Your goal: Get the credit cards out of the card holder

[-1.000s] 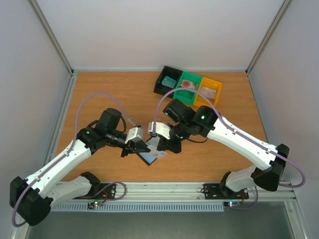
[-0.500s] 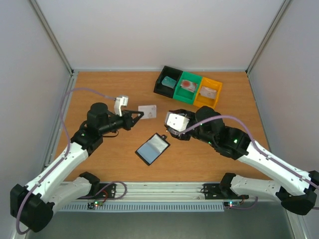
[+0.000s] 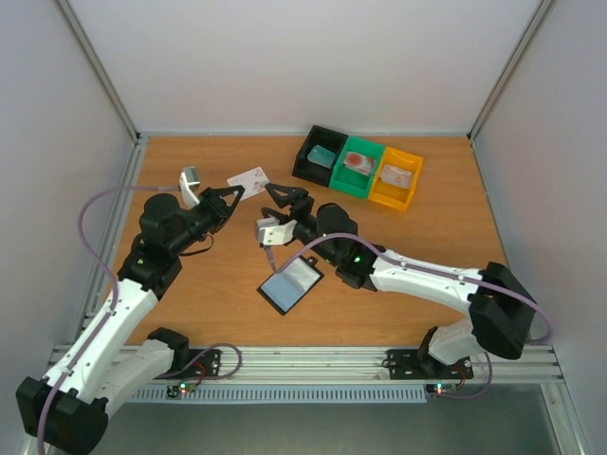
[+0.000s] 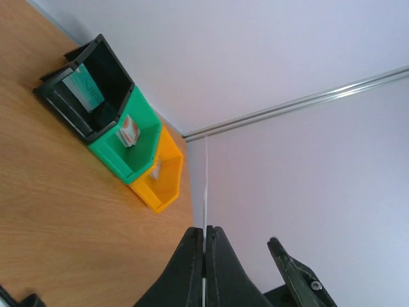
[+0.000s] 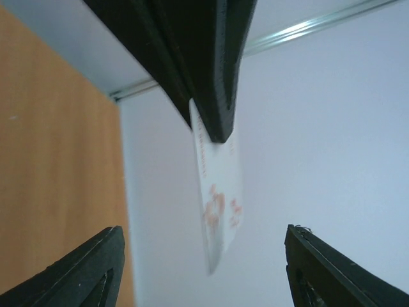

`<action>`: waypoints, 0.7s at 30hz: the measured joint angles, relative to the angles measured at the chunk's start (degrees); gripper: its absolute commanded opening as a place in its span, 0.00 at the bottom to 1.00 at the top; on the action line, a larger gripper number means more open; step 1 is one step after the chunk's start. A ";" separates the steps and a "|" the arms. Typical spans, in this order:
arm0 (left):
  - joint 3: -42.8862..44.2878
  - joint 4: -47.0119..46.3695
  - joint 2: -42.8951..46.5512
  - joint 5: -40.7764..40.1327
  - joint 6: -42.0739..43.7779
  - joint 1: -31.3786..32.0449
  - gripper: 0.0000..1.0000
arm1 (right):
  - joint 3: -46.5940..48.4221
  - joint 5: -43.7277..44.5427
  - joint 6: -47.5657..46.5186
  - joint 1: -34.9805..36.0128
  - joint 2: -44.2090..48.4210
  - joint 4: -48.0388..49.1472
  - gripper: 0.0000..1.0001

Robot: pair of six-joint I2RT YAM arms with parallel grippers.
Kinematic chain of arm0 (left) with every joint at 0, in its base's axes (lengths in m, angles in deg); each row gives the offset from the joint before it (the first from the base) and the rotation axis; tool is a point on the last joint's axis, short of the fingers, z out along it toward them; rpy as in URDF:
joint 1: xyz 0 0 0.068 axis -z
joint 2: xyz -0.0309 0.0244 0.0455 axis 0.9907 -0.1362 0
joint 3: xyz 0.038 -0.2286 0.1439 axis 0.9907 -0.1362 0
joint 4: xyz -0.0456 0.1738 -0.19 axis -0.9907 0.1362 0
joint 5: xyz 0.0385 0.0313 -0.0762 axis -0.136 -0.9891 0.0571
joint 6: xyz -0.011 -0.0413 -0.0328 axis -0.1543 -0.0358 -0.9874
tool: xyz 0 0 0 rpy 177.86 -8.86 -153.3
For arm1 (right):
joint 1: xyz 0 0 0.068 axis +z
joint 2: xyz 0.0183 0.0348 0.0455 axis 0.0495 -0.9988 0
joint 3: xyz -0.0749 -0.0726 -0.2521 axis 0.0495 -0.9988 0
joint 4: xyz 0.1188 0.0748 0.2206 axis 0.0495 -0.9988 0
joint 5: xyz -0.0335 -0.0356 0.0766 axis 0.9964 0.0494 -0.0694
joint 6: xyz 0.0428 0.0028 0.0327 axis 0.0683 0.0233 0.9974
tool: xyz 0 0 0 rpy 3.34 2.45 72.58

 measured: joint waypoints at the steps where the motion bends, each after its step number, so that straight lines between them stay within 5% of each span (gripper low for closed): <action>1: -0.33 -0.39 0.44 -0.02 -0.72 0.00 0.00 | 0.04 0.24 -1.31 0.20 -1.11 3.04 0.70; 5: -1.97 -3.67 2.12 -0.20 -2.43 0.00 0.00 | 0.39 1.62 -7.19 0.50 -7.32 14.86 0.68; 14: -4.17 -6.75 2.69 -0.61 -3.21 -0.26 0.00 | 2.75 3.06 -16.46 0.52 -15.10 26.21 0.25; 21: -4.26 -8.61 2.62 -0.57 -3.89 -0.26 0.00 | 3.08 3.52 -18.47 0.55 -14.86 28.37 0.01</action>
